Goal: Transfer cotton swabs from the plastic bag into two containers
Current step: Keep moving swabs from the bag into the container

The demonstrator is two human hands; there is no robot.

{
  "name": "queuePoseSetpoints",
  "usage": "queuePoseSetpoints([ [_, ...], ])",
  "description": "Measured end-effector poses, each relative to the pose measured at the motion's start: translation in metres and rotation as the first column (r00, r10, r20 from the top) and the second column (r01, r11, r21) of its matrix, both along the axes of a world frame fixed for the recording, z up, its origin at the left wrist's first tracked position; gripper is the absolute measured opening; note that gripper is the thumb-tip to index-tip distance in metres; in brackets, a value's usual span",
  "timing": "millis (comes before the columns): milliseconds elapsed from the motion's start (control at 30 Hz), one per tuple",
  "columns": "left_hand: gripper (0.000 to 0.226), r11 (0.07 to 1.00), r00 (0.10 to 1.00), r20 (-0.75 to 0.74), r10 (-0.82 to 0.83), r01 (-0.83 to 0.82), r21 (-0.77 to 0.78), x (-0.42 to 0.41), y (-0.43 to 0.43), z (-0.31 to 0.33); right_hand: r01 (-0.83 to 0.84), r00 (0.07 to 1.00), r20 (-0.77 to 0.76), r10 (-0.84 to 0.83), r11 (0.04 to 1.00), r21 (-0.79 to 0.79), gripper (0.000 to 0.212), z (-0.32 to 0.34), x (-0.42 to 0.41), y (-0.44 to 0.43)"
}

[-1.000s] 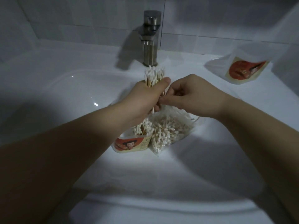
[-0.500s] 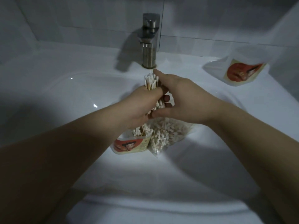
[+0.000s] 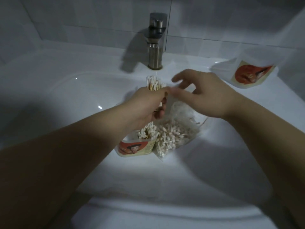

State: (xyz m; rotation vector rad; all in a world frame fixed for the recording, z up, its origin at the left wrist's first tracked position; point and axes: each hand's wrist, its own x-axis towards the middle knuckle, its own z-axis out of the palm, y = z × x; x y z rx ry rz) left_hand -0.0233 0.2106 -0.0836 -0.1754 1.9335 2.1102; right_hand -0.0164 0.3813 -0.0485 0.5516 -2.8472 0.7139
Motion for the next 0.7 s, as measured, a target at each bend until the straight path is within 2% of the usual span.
queuePoseSetpoints([
  [67, 0.027, 0.999, 1.000, -0.006, 0.017, -0.017, -0.031, -0.002, -0.002, -0.002, 0.081, 0.997, 0.007, -0.082, 0.990, 0.118, 0.022, 0.003, -0.005, 0.005],
  [133, 0.027, 1.000, 1.000, -0.009, -0.007, 0.006, -0.023, -0.002, -0.002, -0.004, 0.089, 0.975, 0.176, -0.134, 0.966, 0.243, 0.018, 0.000, -0.006, 0.008],
  [200, 0.026, 0.999, 0.999, -0.012, -0.042, 0.042, -0.009, -0.001, -0.001, -0.006, 0.017, 0.931, 0.335, -0.142, 0.936, 0.352, 0.024, -0.005, -0.004, 0.007],
  [233, 0.025, 0.998, 0.998, -0.014, -0.056, 0.056, -0.006, -0.001, 0.000, -0.007, -0.028, 0.922, 0.366, -0.127, 0.921, 0.390, 0.025, -0.009, -0.004, 0.006],
  [333, 0.023, 0.997, 0.997, -0.022, -0.078, 0.078, 0.000, -0.001, 0.002, -0.008, -0.109, 0.932, 0.357, -0.064, 0.889, 0.446, 0.018, -0.019, -0.008, 0.003],
  [433, 0.020, 0.996, 0.996, -0.028, -0.090, 0.090, -0.005, 0.000, 0.002, -0.008, -0.179, 0.908, 0.417, -0.035, 0.869, 0.462, 0.003, -0.027, -0.010, 0.000],
  [567, 0.021, 0.993, 0.992, -0.044, -0.120, 0.119, -0.026, -0.001, 0.001, -0.010, -0.182, 0.924, 0.381, -0.034, 0.836, 0.517, 0.030, -0.029, -0.013, -0.003],
  [700, 0.023, 0.983, 0.981, -0.066, -0.181, 0.180, -0.020, -0.001, 0.000, -0.012, -0.162, 0.947, 0.321, -0.016, 0.839, 0.519, 0.028, -0.031, -0.014, -0.007],
])
